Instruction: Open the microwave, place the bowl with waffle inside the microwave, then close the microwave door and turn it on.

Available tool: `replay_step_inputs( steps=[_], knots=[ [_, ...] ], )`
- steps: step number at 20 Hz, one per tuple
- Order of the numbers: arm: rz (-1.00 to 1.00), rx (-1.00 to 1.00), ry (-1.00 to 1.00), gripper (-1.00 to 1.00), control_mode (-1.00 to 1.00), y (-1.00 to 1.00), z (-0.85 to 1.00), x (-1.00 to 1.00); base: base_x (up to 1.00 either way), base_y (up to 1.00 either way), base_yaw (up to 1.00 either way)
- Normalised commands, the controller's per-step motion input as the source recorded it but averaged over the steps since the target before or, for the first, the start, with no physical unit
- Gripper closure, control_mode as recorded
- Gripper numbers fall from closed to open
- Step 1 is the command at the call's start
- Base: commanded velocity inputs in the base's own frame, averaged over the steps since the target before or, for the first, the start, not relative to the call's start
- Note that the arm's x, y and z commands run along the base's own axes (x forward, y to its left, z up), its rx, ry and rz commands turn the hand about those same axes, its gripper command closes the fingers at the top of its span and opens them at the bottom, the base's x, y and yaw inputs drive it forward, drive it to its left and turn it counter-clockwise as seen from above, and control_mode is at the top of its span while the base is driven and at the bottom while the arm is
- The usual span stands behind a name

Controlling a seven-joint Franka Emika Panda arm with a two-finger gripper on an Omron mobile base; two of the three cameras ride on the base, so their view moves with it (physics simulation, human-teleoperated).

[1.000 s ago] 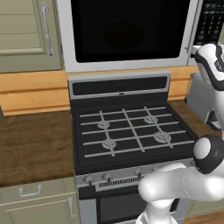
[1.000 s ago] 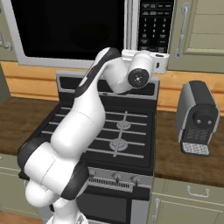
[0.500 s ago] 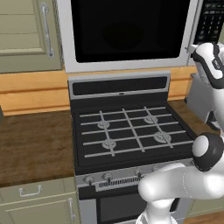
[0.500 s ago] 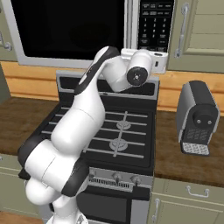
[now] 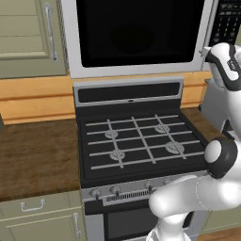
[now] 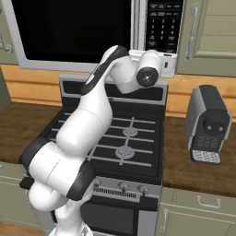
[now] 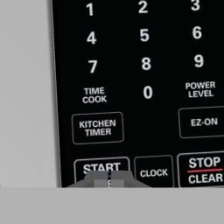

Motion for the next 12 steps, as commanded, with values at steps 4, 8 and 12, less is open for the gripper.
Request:
replay_step_inputs(
  steps=[4,8,12],
  knots=[
    [0.01,0.00,0.02,1.00,-1.00,0.00,-0.18,0.39,0.00,0.00,0.00],
    [0.00,0.00,0.01,1.00,-1.00,0.00,-0.29,0.42,0.00,0.00,0.00],
    [0.00,0.00,0.00,1.00,-1.00,0.00,-0.18,0.13,0.00,0.00,0.00]
  ],
)
